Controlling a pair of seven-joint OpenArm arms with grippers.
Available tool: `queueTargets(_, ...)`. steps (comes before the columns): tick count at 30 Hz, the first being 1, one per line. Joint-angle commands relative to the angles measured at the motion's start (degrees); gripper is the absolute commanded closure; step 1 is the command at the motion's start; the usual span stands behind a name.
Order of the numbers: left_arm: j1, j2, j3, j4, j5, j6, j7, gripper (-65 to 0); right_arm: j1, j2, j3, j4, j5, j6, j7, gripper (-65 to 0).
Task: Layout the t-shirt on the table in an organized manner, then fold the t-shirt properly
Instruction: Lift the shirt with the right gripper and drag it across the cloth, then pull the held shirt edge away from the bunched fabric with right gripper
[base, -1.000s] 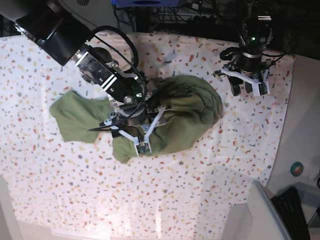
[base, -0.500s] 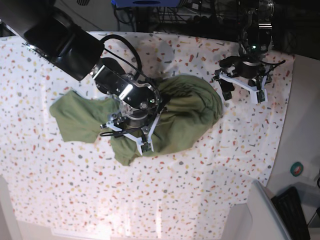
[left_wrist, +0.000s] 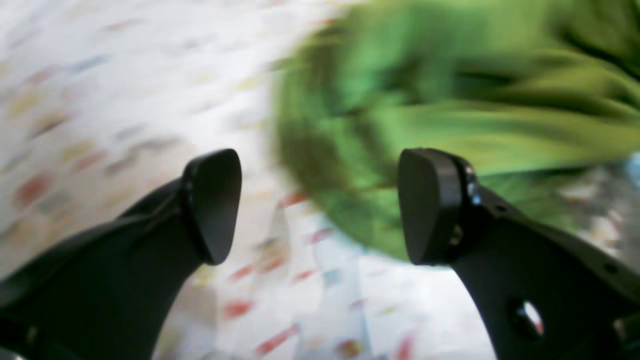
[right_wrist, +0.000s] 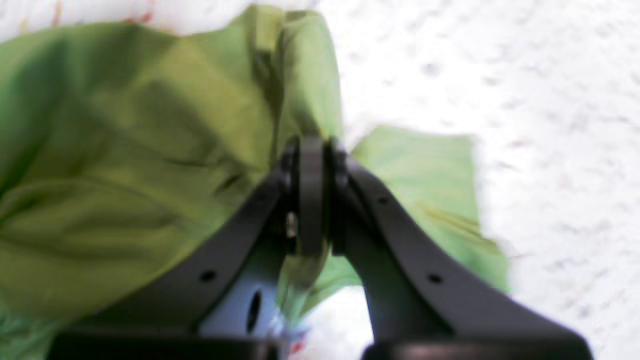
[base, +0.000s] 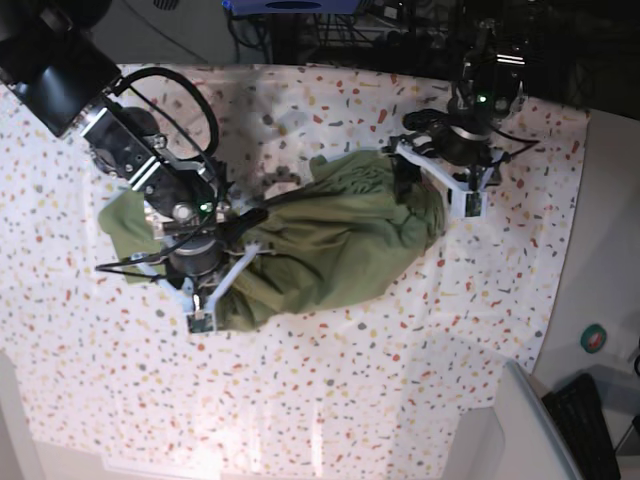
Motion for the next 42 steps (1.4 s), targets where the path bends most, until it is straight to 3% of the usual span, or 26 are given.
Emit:
queueTargets(1,-0.7,-0.2,1.0,1.0,-0.2,0.0,-1.2,-46.2,1.0,1.0,1.1,2.0,-0.7,-0.4,-0.1,0.0)
queueTargets(5,-4.7,-0.2,6.3,-2.6,-0.2,0.0,-1.2,-46.2,-0.4,5.1,6.0,4.9,-0.6,-0.4,-1.5,0.0)
queueTargets(8,-9.6,-0.2,9.4,-11.4,-0.2,0.0,-1.2,-45.1,-0.7,6.2,9.8,5.6,-0.6,-0.4,-1.5,0.0)
queueTargets(12,-16.2,-0.1,12.3,-21.2,-0.2,0.0,-1.2,-31.3,-0.6,5.8,16.9,4.8,-0.7,0.1,-1.5,0.0)
queueTargets(14,-19.2,0.0,12.0,-24.4,-0.2,0.0,-1.4,-25.7,0.9,5.6,19.7,4.1,-0.7,5.2,-1.5,0.0)
queueTargets(16,-22.2,0.1,12.0,-26.5,-0.2,0.0,-1.4,-24.0,2.7,4.9,20.3,2.8,-0.7,8.3,-1.5,0.0)
queueTargets(23,-31.5,1.3,11.7,-27.2,-0.9,0.0,-1.2,-16.8,11.6,4.6,20.3,-0.4,-0.7,13.6,-1.4,0.0)
queueTargets(26,-31.6,1.1,11.6,-21.3,-0.9,0.0,-0.1,-19.6,14.6,5.2,20.2,2.2,-0.7,16.5,-1.5,0.0)
queueTargets(28,-31.0,0.9,11.0,-15.8,-0.9,0.0,4.5,-23.0,14.5,7.3,20.3,6.4,-0.6,19.0,-1.8,0.0)
queueTargets(32,-25.1,0.9,-0.9,-6.5,-0.9,-0.1,12.9,-30.8,5.4,8.7,20.4,18.0,-0.6,21.6,-1.5,0.0)
queueTargets(36,-19.1,-2.0,-13.2,-2.6,-0.8,-0.1,14.3,-38.0,-10.0,8.5,20.0,28.6,-0.7,23.7,0.0,0.0)
queueTargets(42,-13.2,-7.5,-21.4,-2.6,-0.9,-0.2,14.2,-39.7,-29.4,3.0,19.9,18.8,-0.7,28.8,16.9,0.0)
